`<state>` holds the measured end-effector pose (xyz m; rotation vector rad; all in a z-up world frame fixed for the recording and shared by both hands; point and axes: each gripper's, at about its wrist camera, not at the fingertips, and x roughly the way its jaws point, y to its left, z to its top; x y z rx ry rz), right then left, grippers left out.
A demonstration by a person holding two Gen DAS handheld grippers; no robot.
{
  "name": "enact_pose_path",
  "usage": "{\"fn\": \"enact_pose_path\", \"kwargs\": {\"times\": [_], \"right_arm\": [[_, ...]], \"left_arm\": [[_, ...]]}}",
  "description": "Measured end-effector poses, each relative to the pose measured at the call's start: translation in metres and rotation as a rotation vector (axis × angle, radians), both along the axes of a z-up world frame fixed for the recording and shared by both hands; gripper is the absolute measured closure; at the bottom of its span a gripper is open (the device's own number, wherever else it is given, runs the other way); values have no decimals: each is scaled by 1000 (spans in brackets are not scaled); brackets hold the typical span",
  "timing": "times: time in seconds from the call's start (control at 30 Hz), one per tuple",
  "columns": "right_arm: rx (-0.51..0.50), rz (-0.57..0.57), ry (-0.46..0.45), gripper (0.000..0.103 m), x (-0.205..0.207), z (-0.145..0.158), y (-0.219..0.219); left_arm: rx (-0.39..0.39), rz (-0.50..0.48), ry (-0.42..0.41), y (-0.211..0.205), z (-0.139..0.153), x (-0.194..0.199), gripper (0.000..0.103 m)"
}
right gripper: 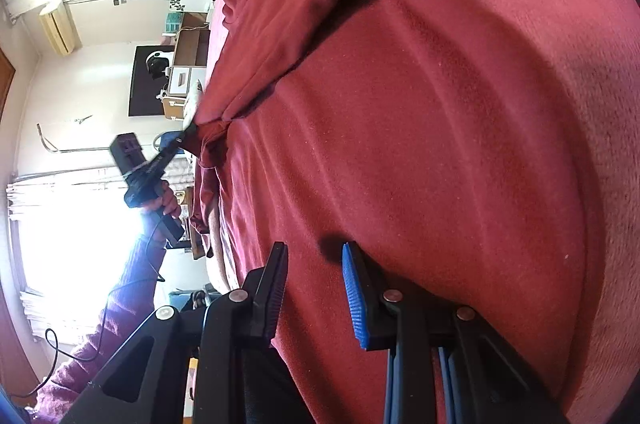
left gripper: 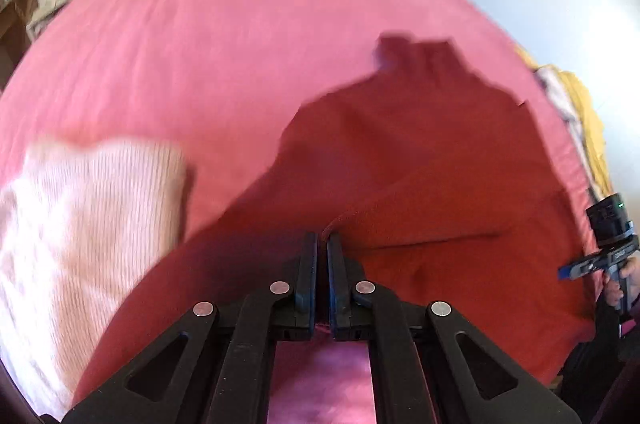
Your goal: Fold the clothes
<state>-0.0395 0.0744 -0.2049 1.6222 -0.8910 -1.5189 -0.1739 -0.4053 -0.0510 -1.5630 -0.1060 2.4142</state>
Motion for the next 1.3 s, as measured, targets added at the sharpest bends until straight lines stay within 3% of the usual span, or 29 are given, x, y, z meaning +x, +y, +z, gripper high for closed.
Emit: {"fn": "enact_pose_path", "kwargs": {"times": [0.1, 0.17, 0.2, 0.27, 0.33, 0.47, 0.53, 0.63, 0.7, 0.8, 0.83, 0.93, 1.03, 1.1, 1.2, 1.3], "right_arm": [[15, -1, 17, 75, -2, 6, -1], [30, -2, 39, 74, -5, 14, -3], [40, -8, 78, 72, -7, 23, -3], [75, -45, 187, 72, -15, 42, -1], [96, -77, 262, 72, -25, 54, -2], [210, -105, 325, 72, -54, 51, -9], [242, -185, 317, 76, -63, 43, -1], [253, -479, 325, 81, -57, 40, 43], [215, -614, 283, 83, -47, 31, 67], [205, -649, 278, 86, -32, 28, 72], [201, -642, 299, 80, -30, 30, 72], [101, -625, 260, 71, -33, 31, 72], [-38, -574, 188, 70, -48, 23, 63], [-65, -583, 129, 69, -58, 13, 55], [-129, -678, 80, 72, -71, 2, 60], [-141, -795, 89, 75, -78, 1, 75]], "left_arm": [[7, 23, -22, 6, -15, 0, 98], [19, 40, 8, 14, -15, 1, 93], [53, 50, 16, 15, -14, 0, 89], [115, 64, 29, 18, -10, -1, 71], [175, 77, 55, 11, 2, -3, 62], [276, 145, 70, 1, 16, -12, 56], [249, 179, 66, -3, 21, -16, 55], [126, 260, 45, -14, 24, -20, 55], [93, 301, 40, -22, 24, -16, 55], [53, 333, 101, -25, 29, -1, 55], [53, 335, 119, -24, 30, 6, 55], [76, 326, 164, -16, 29, 25, 55], [147, 277, 201, 0, 22, 40, 52], [158, 250, 162, 14, 11, 43, 52], [109, 217, 78, 31, -5, 41, 52], [60, 179, 84, 38, -6, 42, 52]]}}
